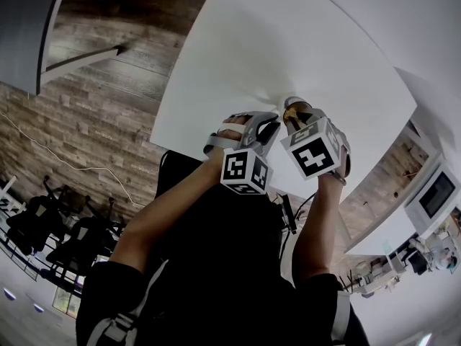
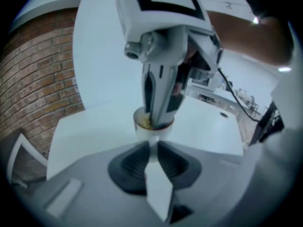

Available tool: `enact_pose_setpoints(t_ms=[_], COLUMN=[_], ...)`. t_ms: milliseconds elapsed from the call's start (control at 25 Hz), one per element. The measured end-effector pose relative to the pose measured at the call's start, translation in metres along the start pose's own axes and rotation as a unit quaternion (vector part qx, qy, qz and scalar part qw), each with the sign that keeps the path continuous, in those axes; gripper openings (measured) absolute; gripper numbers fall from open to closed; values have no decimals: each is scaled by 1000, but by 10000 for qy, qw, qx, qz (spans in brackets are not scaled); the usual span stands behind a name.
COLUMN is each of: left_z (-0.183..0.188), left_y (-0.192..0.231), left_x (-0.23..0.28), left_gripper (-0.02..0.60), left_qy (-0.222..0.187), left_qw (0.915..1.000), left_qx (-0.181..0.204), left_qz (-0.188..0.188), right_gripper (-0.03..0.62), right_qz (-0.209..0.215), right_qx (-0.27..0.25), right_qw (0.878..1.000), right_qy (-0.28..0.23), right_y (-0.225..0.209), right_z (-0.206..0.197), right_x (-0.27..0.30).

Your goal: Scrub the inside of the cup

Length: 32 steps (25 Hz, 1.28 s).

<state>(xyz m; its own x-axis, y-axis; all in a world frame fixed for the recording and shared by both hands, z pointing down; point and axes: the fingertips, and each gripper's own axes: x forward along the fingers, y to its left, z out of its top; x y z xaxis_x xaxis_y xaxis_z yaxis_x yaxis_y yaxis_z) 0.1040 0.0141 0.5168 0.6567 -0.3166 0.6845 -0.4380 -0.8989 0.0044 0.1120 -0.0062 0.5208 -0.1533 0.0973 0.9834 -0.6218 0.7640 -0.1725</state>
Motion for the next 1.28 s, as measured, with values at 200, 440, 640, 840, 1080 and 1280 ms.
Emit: enact_pose_setpoints(t_ms=[200,440,640,840,1080,1280], left_z=[-1,-1,-12,-2,-4,-2], left_y=[0,-1,3,1,-1,8], left_x=[2,1,9,1,2,2], left_gripper=[58,58,59,60,63,86], left_qy=[12,27,69,75,180,227], left_qw=[10000,10000,9999,9997,9994,9991], left_qx=[25,-5,-94,-104,-244,-329], left_qz=[14,32,65,227,183,140], right_gripper=[29,29,29,29,31,31], right_qz=[-306,-969,-1164,-1299,-1429,-1439], right_qx=[25,138,292,412,499,780], right_qw=[9995,9941,9903,9861,9786,9682], right_qy=[-79,-476,-695,-946,-1393,-1894], right_y=[-9,-17,-25,-23,-21,-25], right_z=[3,5,7,2,-3,-7], right_x=[14,8,7,-23,-44,-68])
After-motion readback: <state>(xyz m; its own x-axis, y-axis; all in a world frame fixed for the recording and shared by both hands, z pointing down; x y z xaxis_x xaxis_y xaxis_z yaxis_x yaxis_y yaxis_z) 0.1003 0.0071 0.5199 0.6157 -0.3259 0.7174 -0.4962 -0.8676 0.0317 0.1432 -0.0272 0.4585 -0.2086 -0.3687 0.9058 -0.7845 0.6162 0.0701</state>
